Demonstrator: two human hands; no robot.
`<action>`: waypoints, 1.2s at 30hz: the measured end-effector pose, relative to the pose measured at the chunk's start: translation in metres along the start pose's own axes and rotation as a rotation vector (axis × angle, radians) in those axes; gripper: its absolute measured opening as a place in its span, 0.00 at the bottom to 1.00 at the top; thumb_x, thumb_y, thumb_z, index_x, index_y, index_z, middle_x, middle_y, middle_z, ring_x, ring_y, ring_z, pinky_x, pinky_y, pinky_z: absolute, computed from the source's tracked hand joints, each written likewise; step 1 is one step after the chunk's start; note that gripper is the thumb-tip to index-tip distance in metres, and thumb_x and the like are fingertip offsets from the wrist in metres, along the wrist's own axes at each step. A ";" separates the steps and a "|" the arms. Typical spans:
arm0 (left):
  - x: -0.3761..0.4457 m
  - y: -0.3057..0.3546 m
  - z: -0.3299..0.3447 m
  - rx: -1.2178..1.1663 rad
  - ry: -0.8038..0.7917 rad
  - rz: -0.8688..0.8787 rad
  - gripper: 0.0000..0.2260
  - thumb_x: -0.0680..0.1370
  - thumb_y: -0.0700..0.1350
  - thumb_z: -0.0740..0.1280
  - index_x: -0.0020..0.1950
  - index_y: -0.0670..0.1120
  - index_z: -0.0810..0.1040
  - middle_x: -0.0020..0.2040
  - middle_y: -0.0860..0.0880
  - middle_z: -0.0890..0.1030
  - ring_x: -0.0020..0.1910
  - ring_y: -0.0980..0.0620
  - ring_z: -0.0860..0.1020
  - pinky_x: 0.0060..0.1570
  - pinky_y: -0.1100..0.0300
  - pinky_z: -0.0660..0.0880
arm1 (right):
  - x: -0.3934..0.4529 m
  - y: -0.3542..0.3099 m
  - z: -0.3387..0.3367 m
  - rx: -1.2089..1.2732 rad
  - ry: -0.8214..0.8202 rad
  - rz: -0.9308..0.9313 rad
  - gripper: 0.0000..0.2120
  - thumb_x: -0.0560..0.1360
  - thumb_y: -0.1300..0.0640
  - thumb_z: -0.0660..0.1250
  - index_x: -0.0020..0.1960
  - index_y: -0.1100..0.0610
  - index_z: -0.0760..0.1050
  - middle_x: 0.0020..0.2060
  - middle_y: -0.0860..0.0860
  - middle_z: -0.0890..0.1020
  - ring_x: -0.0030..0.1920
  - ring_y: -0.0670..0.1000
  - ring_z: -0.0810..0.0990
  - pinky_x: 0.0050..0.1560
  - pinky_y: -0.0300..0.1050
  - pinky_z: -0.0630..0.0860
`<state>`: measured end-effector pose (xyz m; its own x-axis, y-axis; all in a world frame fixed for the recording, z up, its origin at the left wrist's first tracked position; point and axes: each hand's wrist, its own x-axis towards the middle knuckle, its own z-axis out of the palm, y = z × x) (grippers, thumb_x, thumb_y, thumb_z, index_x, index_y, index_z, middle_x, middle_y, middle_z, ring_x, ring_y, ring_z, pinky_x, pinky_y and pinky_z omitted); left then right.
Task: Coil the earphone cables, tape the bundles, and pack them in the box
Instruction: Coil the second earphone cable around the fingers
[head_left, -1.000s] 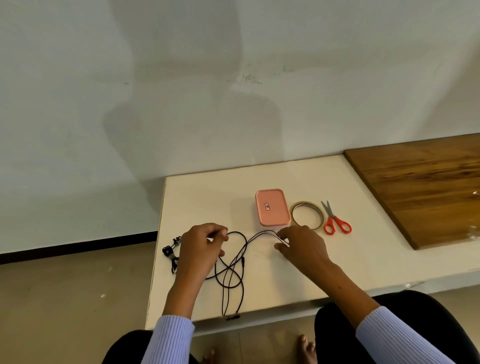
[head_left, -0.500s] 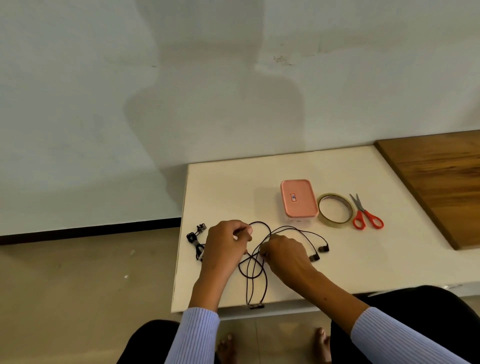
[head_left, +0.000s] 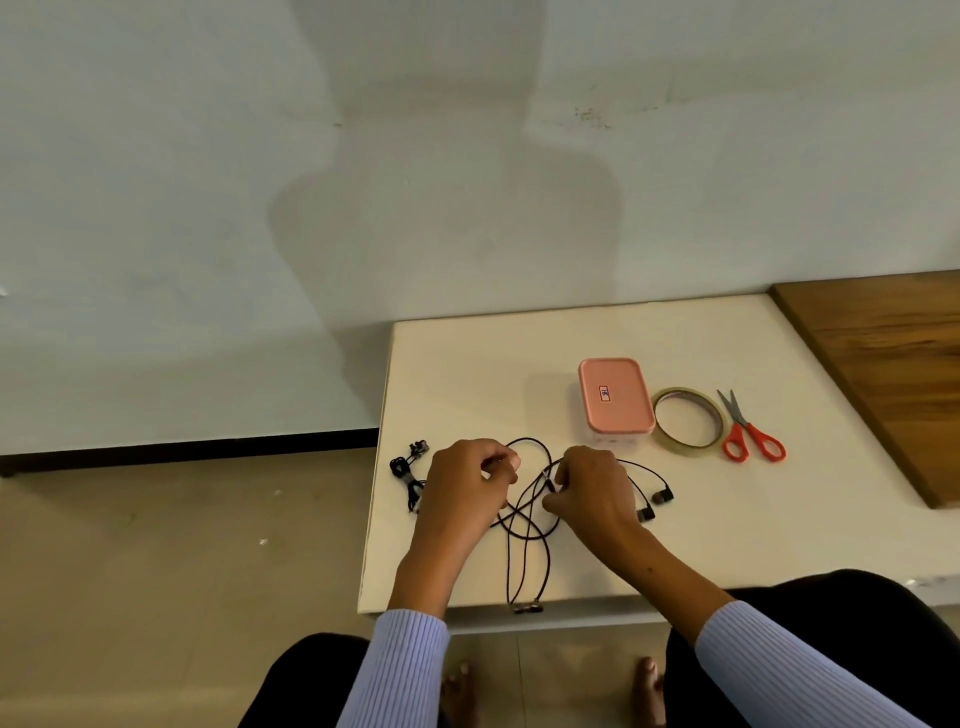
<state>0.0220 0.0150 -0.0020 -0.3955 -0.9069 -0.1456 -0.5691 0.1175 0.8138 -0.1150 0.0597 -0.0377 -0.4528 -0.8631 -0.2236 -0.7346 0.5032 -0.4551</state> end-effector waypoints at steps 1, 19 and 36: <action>0.000 0.000 0.000 -0.005 0.004 0.005 0.06 0.78 0.45 0.65 0.48 0.48 0.82 0.41 0.52 0.83 0.37 0.53 0.81 0.36 0.63 0.73 | 0.000 0.001 -0.004 0.028 0.041 0.000 0.09 0.69 0.58 0.72 0.48 0.59 0.78 0.43 0.52 0.82 0.39 0.50 0.79 0.39 0.43 0.77; 0.003 0.031 0.004 -0.390 -0.053 0.172 0.06 0.72 0.37 0.72 0.49 0.43 0.84 0.37 0.44 0.85 0.37 0.50 0.84 0.39 0.60 0.80 | -0.001 0.012 -0.077 0.326 0.222 -0.744 0.07 0.70 0.68 0.72 0.45 0.60 0.79 0.39 0.50 0.82 0.42 0.45 0.79 0.45 0.33 0.76; -0.004 0.049 -0.005 -0.669 -0.364 -0.142 0.13 0.80 0.47 0.61 0.46 0.43 0.82 0.40 0.45 0.85 0.43 0.46 0.84 0.44 0.59 0.79 | 0.005 0.014 -0.076 0.509 0.105 -0.617 0.12 0.74 0.65 0.67 0.53 0.53 0.82 0.41 0.45 0.83 0.45 0.43 0.80 0.45 0.32 0.76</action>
<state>-0.0006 0.0220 0.0414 -0.6293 -0.6912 -0.3553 -0.1211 -0.3644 0.9233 -0.1654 0.0656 0.0204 -0.1044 -0.9582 0.2664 -0.5584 -0.1652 -0.8130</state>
